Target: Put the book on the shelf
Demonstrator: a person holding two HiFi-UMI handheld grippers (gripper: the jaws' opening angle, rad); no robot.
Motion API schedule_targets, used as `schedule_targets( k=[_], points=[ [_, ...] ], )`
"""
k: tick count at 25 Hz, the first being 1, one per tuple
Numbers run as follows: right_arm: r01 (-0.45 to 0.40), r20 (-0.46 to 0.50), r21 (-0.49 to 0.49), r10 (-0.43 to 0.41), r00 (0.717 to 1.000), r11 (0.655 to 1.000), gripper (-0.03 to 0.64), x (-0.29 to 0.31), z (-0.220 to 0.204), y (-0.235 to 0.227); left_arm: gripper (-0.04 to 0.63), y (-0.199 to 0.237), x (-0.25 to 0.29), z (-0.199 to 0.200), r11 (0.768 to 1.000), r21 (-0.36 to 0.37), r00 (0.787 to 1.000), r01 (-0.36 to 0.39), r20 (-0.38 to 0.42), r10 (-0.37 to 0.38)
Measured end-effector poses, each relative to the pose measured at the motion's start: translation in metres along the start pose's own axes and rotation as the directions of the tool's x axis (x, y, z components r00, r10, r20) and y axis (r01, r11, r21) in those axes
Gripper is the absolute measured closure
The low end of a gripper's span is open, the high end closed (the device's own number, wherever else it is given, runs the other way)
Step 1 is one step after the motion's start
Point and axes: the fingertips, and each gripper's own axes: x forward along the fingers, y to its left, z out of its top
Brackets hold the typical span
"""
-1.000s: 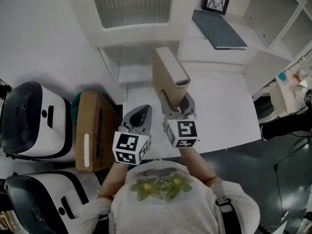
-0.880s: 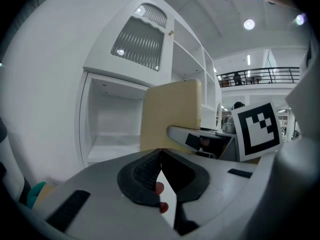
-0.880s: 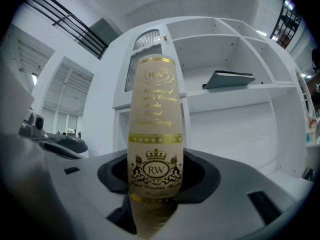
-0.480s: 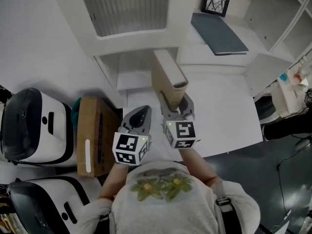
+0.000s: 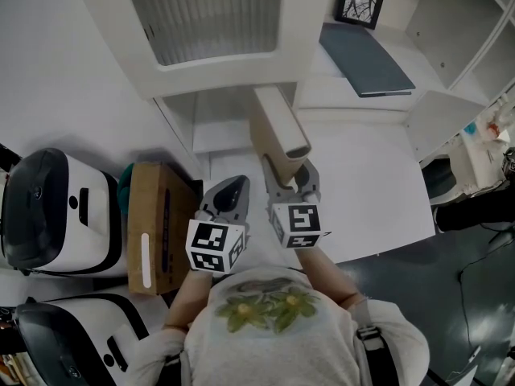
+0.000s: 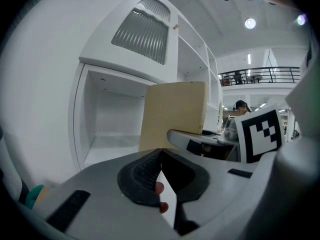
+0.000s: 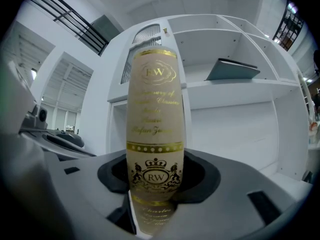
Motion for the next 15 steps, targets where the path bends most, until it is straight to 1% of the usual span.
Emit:
schedule_targets(
  k=[15],
  points=[
    [0.016, 0.004, -0.007, -0.016, 1.0, 1.0, 0.383, 0.013, 0.007, 0.001, 0.568, 0.006, 0.004, -0.004, 1.0, -0.014, 1.0, 0.001, -0.012, -0.001]
  ],
)
